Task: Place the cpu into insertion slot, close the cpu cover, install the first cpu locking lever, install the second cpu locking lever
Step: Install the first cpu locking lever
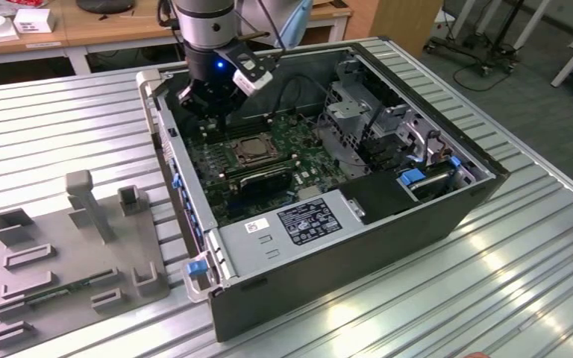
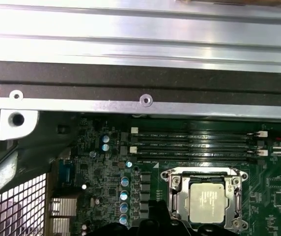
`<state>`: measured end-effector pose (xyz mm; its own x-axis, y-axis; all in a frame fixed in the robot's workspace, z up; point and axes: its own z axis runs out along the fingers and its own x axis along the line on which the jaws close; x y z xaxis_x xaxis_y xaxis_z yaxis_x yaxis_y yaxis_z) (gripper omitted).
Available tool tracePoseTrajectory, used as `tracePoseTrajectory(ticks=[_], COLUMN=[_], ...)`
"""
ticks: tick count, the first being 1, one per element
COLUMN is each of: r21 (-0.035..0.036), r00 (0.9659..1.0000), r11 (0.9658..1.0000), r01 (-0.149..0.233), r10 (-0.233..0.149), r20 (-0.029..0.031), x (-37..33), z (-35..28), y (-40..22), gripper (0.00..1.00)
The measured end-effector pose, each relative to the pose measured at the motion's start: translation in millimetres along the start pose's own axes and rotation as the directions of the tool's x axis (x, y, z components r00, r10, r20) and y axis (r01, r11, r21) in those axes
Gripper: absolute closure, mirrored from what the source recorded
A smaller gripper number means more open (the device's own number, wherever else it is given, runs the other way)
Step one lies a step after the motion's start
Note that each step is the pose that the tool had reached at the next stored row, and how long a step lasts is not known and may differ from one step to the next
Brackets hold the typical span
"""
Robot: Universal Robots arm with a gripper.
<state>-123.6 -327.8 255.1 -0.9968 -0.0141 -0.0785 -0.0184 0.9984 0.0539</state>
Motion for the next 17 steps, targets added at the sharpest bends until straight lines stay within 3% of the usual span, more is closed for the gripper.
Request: tracePoseTrajectory(ticks=[4,8,12,13,16,17], r21=[-0.0395,-0.0615,-0.1079,-0.1154,-0.1292,-0.1402], r00=[1.0000,0.9998,0.9995,0.9994,0.9992,0.9992], r11=[0.9992,0.9980,0.9937,0.9927,0.9909,0.9893], r01=[-0.005,-0.017,-0.030,-0.034,-0.039,-0.040], r10=[0.005,0.017,0.031,0.035,0.040,0.041], r20=[0.0032,0.0039,0.0046,0.0046,0.0044,0.0043], x=[2.6,6.0,8.2,8.5,8.6,8.6], z=[0.4,1.2,1.6,1.8,2.2,2.6], y=[0.1,0.0,0.1,0.1,0.0,0.0], gripper=[0.89,0.89,0.89,0.89,0.89,0.89])
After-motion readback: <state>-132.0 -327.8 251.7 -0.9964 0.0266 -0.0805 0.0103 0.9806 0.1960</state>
